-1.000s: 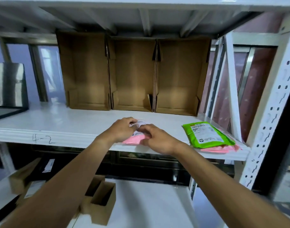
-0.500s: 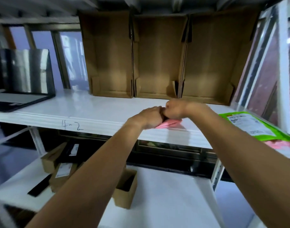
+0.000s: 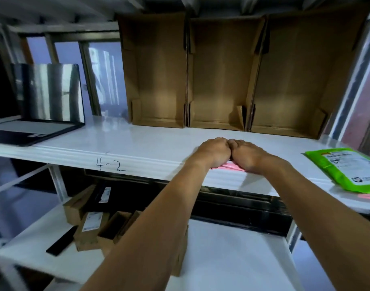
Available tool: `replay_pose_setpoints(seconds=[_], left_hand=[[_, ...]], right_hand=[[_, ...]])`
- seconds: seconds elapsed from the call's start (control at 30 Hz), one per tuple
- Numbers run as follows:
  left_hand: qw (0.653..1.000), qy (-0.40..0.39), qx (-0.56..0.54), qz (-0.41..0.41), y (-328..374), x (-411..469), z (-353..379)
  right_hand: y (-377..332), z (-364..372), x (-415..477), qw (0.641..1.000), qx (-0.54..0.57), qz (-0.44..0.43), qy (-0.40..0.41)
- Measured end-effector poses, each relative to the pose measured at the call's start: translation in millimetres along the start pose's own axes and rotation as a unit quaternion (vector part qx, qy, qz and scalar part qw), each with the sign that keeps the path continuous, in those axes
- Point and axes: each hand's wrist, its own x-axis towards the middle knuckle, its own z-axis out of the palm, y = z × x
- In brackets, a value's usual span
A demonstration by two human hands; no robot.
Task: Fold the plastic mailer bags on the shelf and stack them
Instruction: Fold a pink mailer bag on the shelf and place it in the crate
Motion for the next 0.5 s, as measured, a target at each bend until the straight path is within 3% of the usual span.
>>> replay_pose_setpoints(seconds=[0.37,0.5], left_hand=[[0.998,-0.025,0.052,-0.02,7,-1,1],[0.997,-0.021,0.072,-0.034,13,-3,3]], right_hand=[[14,-9,3,0.996,0.077,-0.004,-0.046],[20,-9,-4,0.997,0.042,-0.036,-0.046]])
